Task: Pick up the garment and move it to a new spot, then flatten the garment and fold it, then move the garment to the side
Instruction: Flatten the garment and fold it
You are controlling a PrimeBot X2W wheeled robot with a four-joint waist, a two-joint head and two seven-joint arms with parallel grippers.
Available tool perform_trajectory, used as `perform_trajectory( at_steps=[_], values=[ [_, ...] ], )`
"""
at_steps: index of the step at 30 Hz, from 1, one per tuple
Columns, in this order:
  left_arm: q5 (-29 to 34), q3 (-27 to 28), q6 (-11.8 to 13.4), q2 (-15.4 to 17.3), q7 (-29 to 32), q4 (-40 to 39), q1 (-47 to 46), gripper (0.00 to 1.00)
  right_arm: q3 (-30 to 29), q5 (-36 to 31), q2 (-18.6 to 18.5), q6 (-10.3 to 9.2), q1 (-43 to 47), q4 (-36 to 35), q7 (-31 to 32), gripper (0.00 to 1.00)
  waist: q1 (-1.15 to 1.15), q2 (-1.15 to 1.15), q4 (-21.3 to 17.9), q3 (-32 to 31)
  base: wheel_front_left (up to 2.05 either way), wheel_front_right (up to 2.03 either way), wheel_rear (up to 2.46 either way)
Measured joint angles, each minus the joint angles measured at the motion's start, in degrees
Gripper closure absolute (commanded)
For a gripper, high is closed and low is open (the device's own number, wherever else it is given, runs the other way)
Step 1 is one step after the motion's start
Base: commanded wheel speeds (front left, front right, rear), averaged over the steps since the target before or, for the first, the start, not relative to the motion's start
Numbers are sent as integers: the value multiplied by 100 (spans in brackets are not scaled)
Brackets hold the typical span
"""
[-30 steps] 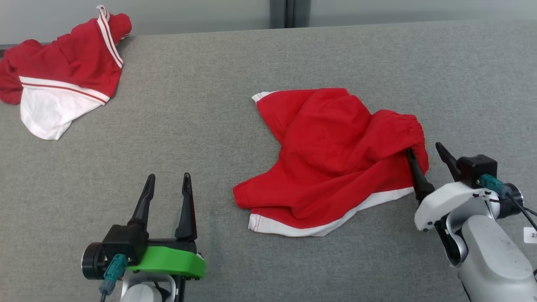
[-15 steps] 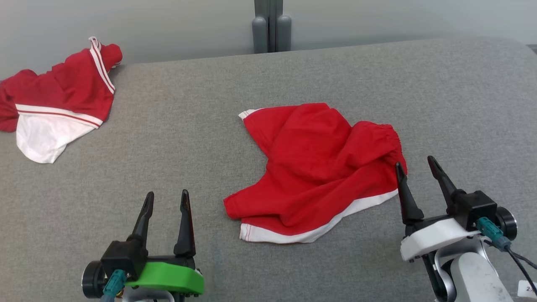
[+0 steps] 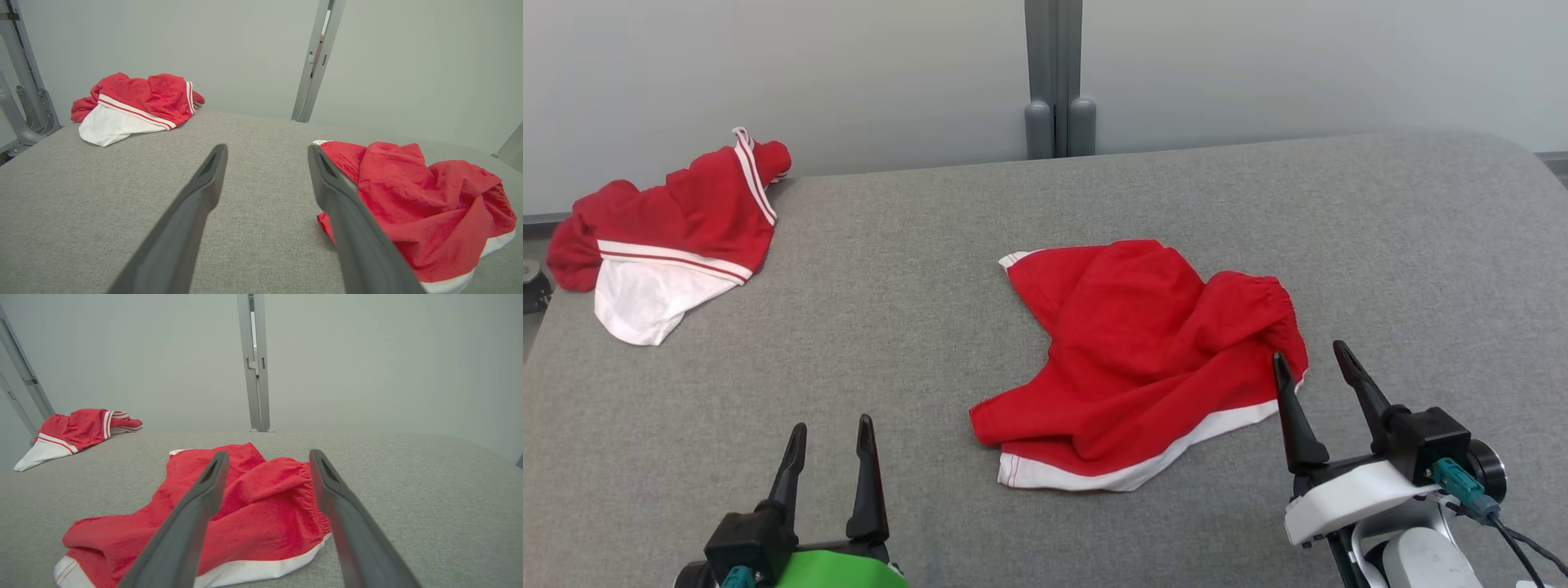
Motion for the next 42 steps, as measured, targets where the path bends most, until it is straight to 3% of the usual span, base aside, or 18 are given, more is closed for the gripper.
perform_trajectory(
  at_steps=[17, 23, 27, 42],
  values=[
    [7, -11, 32, 0, 0, 118, 70, 0, 36, 131, 4, 0, -2, 78, 0, 0, 0, 0, 58, -15, 0, 0, 0],
    [178, -634, -437, 9, 102, 946, 101, 0, -94, 132, 4, 0, -1, 148, 0, 0, 0, 0, 20, 38, 0, 0, 0],
    [199, -950, -617, 5, 229, 1368, -126, 0, -115, 142, 5, 0, -19, 182, 0, 0, 0, 0, -57, 121, 0, 0, 0],
    [-87, -1169, -698, 2, 381, 2416, -1067, 0, -149, 148, 7, 0, -206, 219, 0, 0, 0, 0, -708, 556, 0, 0, 0]
  ],
)
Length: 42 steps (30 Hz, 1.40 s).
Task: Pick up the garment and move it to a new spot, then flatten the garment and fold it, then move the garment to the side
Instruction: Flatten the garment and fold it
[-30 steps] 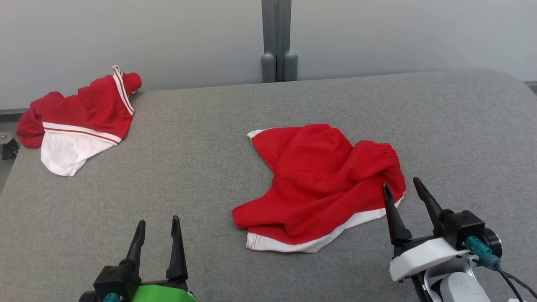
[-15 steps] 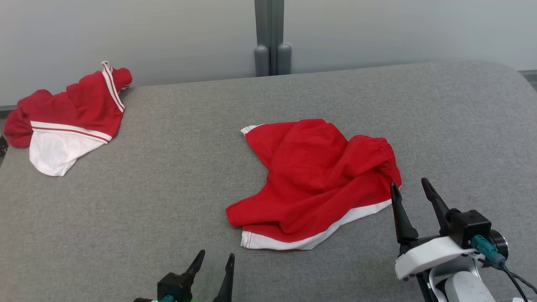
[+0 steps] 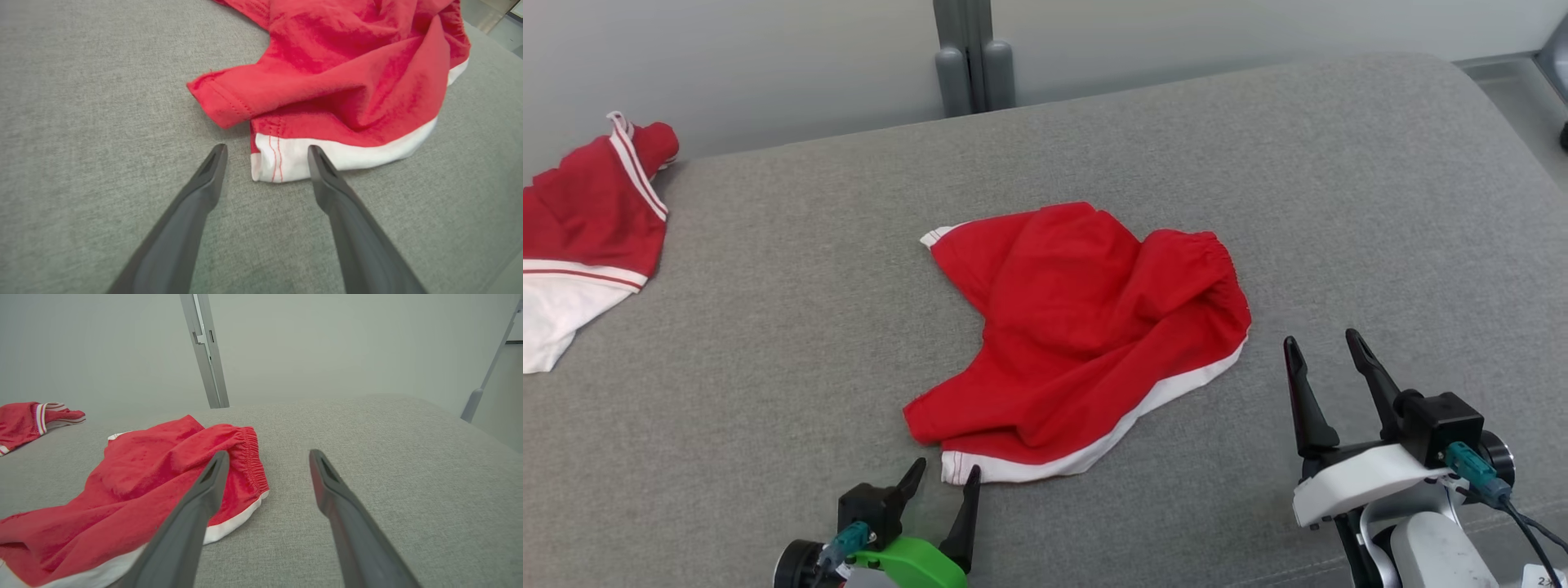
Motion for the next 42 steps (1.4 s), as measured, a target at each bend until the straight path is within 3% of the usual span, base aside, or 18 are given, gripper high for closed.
perform_trajectory(
  at_steps=[4, 5, 6, 7, 8, 9, 14, 23, 30, 38, 42],
  values=[
    [-32, -66, -2, -1, 7, 140, -90, 0, -35, 0, 0, 0, -23, -4, 0, 0, 0, 0, -127, 118, 0, 0, 0],
    [-46, -87, -11, -1, 5, 172, -102, 26, -42, 0, 0, 0, -24, -7, 0, 0, 0, 0, -150, 143, 0, 0, 0],
    [-56, -101, -16, -2, -7, 190, -111, 60, -57, 0, 0, 0, -24, -7, 0, 0, 0, 0, -165, 165, 0, 0, 0],
    [-68, -104, -16, -2, -26, 194, -116, 71, -67, 0, 0, 0, -25, -8, 0, 0, 0, 0, -172, 180, 0, 0, 0],
    [-83, -104, -15, -2, -40, 196, -121, 92, -85, 0, 0, 0, -26, -9, 0, 0, 0, 0, -172, 195, 0, 0, 0],
    [-99, -111, -15, -2, -44, 194, -124, 100, -105, 0, 0, 0, -26, -8, 0, 0, 0, 0, -162, 202, 0, 0, 0],
    [-175, -60, 46, 9, -116, 89, -114, 100, -170, -331, 1, 0, -86, 268, 0, 0, 0, 0, -36, 218, 0, 0, 0],
    [-226, 86, 188, 148, -193, -231, -114, 100, -78, -1145, -408, 1, -930, 1896, 0, 0, 0, 0, 297, 345, 0, 0, 0],
    [-237, 98, 238, 219, -193, -380, -146, 100, 222, -1192, -459, 1, -1483, 2717, 0, 0, 0, 0, 505, 530, 0, 0, 0],
    [-274, 90, 288, 238, -193, -458, -175, 100, 790, -959, -525, 0, -1704, 2881, 0, 0, 0, 0, 652, 645, 0, 0, 0],
    [-278, 85, 293, 253, -196, -477, -187, 100, 1080, -806, -594, 1, -1789, 2747, 0, 35, 0, 0, 678, 664, 0, 0, 0]
  ],
)
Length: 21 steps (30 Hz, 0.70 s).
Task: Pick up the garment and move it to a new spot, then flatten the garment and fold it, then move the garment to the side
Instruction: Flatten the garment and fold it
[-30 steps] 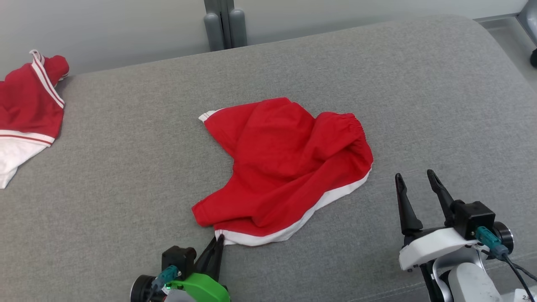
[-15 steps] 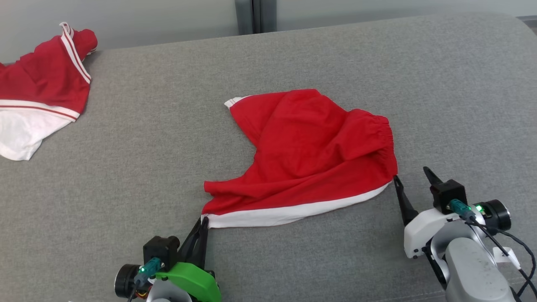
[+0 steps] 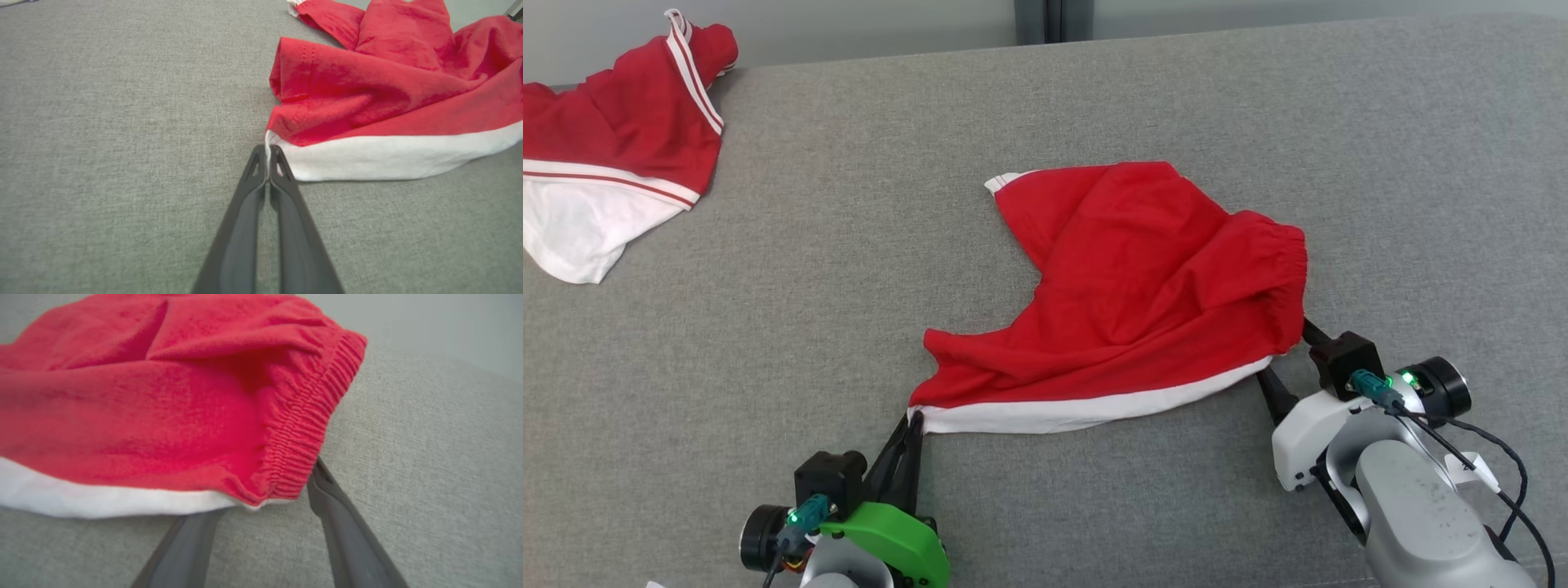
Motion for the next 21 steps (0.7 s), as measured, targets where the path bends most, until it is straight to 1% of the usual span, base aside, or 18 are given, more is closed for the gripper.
perform_trajectory(
  at_steps=[1, 2, 5, 8, 12, 13, 14, 15, 21],
  values=[
    [-3, 0, 1, 5, 0, -4, -5, 100, 73, 32, -29, 0, -4, -80, -1, 47, 0, 0, 3, 3, 0, 0, 0],
    [-14, -3, 15, 9, -1, -9, -7, 100, 132, 60, -51, 0, -4, -143, 0, 53, 0, 0, 4, 4, 0, 0, 0],
    [-35, -7, 36, 15, -16, -16, -7, 100, 236, 136, -107, 0, 15, -328, -1, 62, 0, 0, 1, 0, 0, 0, 0],
    [-44, -8, 46, 33, -18, -25, -7, 100, 263, 186, -138, 0, 112, -563, 0, 65, 0, 0, -21, -6, 0, 0, 0],
    [-54, -16, 64, 41, -26, -35, -6, 100, 283, 213, -166, 0, 325, -902, 0, 79, 0, 0, -62, -32, 0, 0, 0],
    [-58, -20, 69, 41, -29, -38, -5, 100, 283, 231, -175, 0, 368, -980, 0, 87, 0, 0, -70, -40, 0, 0, 0],
    [-59, -23, 71, 43, -36, -43, -4, 100, 281, 245, -185, 0, 424, -1072, 0, 98, 0, 0, -80, -53, 0, 0, 0],
    [-60, -22, 76, 45, -42, -55, -3, 100, 277, 259, -190, 0, 487, -1179, -1, 100, 0, 0, -90, -69, 0, 0, 0],
    [-86, 57, 102, 44, -116, -328, 4, 100, 201, 481, -200, 0, 795, -1736, 0, 100, 0, 0, -140, -208, 0, 0, 0]
  ],
)
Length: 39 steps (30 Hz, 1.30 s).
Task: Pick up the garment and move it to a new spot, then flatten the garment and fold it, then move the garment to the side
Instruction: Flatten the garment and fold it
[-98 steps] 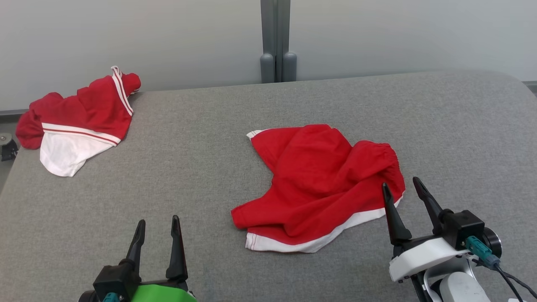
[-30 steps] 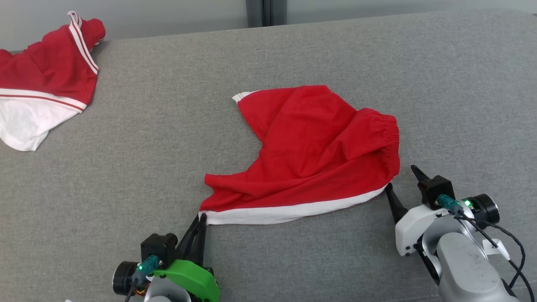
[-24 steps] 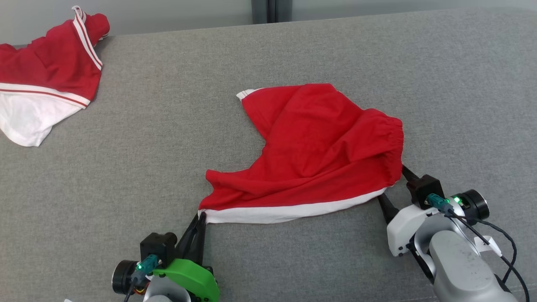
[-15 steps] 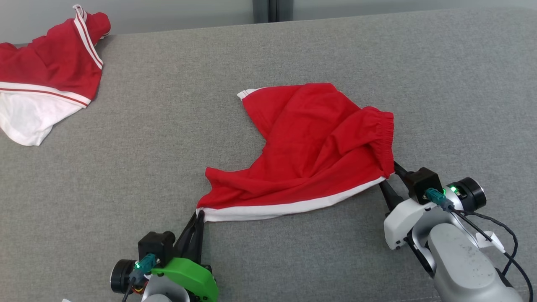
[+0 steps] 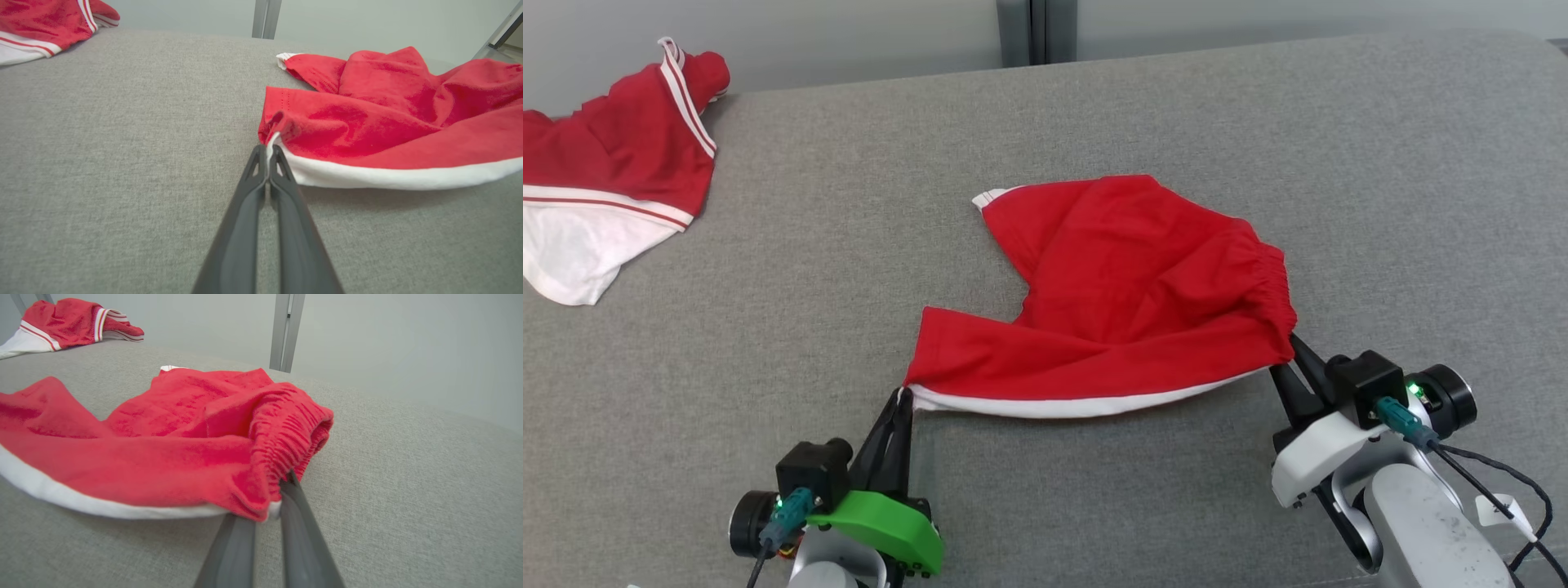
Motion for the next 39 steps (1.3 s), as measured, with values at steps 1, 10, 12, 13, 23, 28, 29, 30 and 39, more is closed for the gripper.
perform_trajectory(
  at_steps=[1, 10, 12, 13, 23, 28, 29, 30, 39],
  values=[
    [-7, 26, 0, 1, -18, -92, 3, 100, 0, 29, -7, 0, 38, -110, -1, 100, 0, 0, -8, -37, 0, 0, 0],
    [47, 335, 78, 81, -57, -1494, -9, 100, -20, -8, -255, 0, 145, -1439, 1, 100, 0, 0, -80, -532, 0, 0, 0],
    [57, 391, 94, 127, -59, -1891, -10, 100, -41, -26, -304, 0, 170, -1737, 0, 100, 0, 0, -100, -669, 0, 0, 0],
    [52, 426, 100, 141, -59, -2076, -11, 100, -51, -69, -330, 0, 192, -1858, 0, 100, 0, 0, -110, -736, 0, 0, 0],
    [138, 638, 183, 650, 887, -4122, -789, 100, -168, -310, -697, 0, 208, -3924, 742, 100, 0, 0, -212, -1359, 0, 0, 0],
    [-3, 654, 52, 790, 1491, -4133, -1530, 100, -252, -223, -705, 0, 107, -4534, 1252, 100, 0, 0, -191, -1387, 0, 0, 0],
    [-35, 642, -2, 810, 1605, -3987, -1688, 100, -252, -210, -706, 0, 71, -4514, 1356, 100, 0, 0, -184, -1353, 0, 0, 0],
    [-57, 633, -37, 829, 1660, -3856, -1811, 100, -253, -181, -700, 0, 34, -4464, 1438, 100, 0, 0, -179, -1322, 0, 0, 0],
    [78, 582, -298, 947, 1717, -1766, -3727, 100, 142, 98, -365, 0, -1873, -2341, 1555, 100, 0, 0, -169, -732, 0, 0, 0]
  ],
)
